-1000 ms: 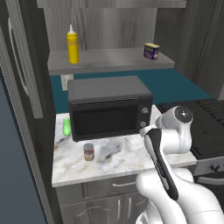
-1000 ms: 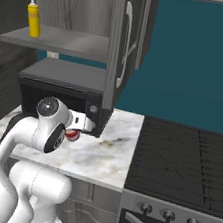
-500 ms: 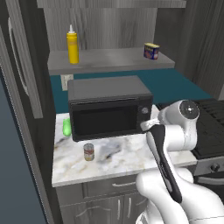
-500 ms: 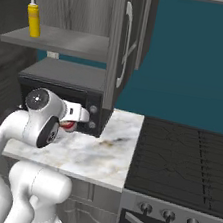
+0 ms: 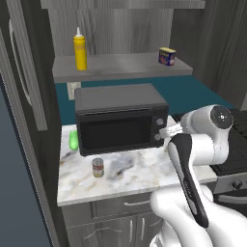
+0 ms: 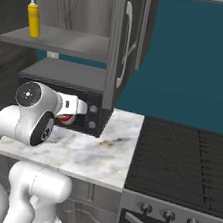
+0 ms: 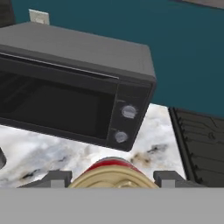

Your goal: Pick the cans from the counter and place them in their designated side in the cabinet.

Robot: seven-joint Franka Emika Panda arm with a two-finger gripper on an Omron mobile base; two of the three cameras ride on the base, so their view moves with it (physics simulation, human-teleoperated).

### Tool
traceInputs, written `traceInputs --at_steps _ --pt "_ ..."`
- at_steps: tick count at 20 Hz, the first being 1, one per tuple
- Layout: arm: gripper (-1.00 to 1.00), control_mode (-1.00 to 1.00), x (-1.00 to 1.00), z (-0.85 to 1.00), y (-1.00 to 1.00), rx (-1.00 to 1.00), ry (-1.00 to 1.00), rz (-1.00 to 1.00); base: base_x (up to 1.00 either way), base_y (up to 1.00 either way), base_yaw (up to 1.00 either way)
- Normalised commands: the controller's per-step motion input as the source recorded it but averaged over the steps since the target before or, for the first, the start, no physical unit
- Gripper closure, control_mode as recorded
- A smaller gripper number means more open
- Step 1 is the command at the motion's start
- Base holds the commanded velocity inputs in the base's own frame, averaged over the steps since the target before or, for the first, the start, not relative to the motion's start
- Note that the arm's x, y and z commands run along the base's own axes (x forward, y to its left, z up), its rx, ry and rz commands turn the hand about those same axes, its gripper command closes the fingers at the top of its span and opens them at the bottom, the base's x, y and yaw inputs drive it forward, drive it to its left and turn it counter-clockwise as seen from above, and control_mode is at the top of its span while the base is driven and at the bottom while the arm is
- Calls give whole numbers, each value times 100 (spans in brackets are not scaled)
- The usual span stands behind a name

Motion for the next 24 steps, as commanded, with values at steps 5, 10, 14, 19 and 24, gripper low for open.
traceInputs --at_steps 5,10,14,19,24 --pt "100 -100 -21 22 5 0 -13 2 0 0 0" --pt "100 -100 -20 24 6 0 -13 2 0 0 0" --pt "100 -100 -11 23 7 0 -10 1 0 0 0" --pt "100 -100 -1 27 8 -1 -6 1 0 0 0" --pt "100 -100 0 28 6 -1 -1 2 0 0 0"
